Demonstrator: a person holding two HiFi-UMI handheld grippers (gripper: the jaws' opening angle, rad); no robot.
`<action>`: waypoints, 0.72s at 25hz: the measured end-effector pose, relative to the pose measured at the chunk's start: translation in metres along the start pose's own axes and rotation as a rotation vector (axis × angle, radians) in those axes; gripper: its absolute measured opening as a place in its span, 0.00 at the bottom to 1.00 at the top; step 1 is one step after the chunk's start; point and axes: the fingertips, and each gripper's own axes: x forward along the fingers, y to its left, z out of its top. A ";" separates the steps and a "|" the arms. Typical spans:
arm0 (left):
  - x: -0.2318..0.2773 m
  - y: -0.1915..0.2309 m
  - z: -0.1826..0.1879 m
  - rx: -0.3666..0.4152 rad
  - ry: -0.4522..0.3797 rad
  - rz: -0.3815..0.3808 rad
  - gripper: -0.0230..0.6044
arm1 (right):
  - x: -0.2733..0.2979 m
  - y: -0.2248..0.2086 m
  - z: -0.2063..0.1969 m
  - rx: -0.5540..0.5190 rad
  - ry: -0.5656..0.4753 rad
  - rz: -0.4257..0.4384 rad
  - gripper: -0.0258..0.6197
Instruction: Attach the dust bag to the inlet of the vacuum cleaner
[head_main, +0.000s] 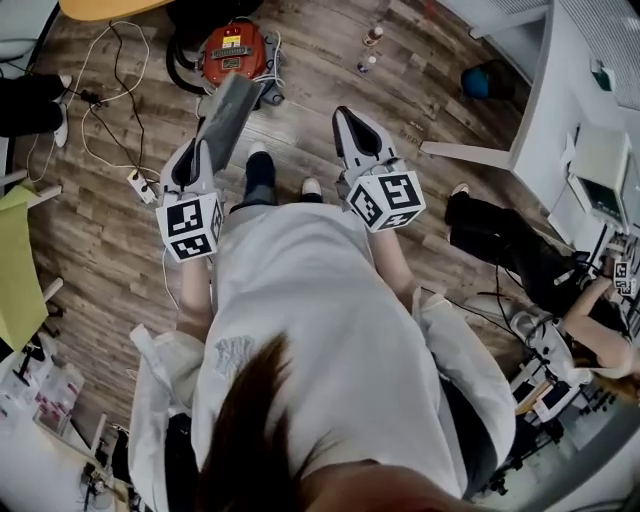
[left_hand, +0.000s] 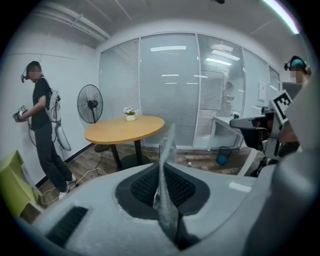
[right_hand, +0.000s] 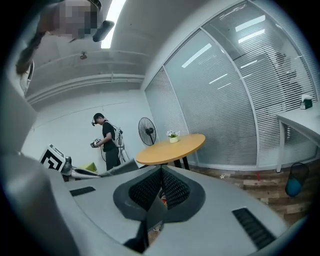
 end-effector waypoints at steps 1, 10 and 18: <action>0.007 0.004 0.004 0.022 0.005 -0.023 0.09 | 0.009 0.001 0.002 0.004 -0.004 -0.014 0.05; 0.059 0.036 0.025 0.112 0.042 -0.206 0.09 | 0.067 -0.001 0.024 0.007 -0.014 -0.136 0.05; 0.068 0.074 0.021 0.116 0.047 -0.257 0.09 | 0.099 0.009 0.022 0.001 -0.015 -0.191 0.05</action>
